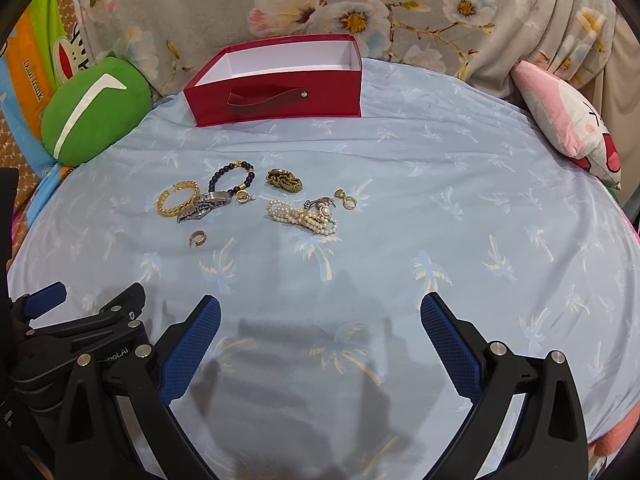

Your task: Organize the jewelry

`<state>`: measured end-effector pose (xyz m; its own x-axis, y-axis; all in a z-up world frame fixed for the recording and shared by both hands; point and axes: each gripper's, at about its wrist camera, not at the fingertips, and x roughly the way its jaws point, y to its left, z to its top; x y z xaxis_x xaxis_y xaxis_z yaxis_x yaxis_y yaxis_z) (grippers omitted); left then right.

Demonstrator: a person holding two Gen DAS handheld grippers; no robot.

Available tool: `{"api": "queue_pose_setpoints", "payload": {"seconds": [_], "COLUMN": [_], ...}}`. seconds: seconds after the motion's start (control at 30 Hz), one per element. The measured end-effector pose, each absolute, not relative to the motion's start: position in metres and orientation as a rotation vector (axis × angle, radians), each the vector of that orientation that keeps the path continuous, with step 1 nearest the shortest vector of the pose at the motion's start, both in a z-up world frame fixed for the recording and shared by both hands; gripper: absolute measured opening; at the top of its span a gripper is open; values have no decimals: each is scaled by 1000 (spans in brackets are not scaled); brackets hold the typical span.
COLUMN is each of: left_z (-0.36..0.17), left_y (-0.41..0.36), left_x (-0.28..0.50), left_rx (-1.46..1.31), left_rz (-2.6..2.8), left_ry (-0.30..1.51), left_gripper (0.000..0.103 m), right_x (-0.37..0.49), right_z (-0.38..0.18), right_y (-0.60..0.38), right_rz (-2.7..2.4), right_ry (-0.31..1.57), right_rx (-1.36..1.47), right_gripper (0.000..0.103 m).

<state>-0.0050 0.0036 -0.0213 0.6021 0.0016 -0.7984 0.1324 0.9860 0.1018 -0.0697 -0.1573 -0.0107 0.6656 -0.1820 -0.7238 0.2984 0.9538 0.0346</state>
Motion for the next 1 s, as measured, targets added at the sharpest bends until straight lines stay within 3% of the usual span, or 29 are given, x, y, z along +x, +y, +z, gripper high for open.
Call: {"api": "queue_pose_setpoints", "payload": {"seconds": [0.8, 1.0], "left_z": [-29, -28], "left_y": [16, 29], "left_x": [10, 25], "left_rx": [122, 67], "left_rz": [-66, -75], "left_ry": [929, 936], "left_gripper": [98, 98], "right_x": [-56, -37], "right_z": [-17, -21], "right_y": [-170, -181], "right_rz": [-231, -198], "right_ry": [793, 805], "right_rx": [162, 186], "right_gripper": [98, 86]}}
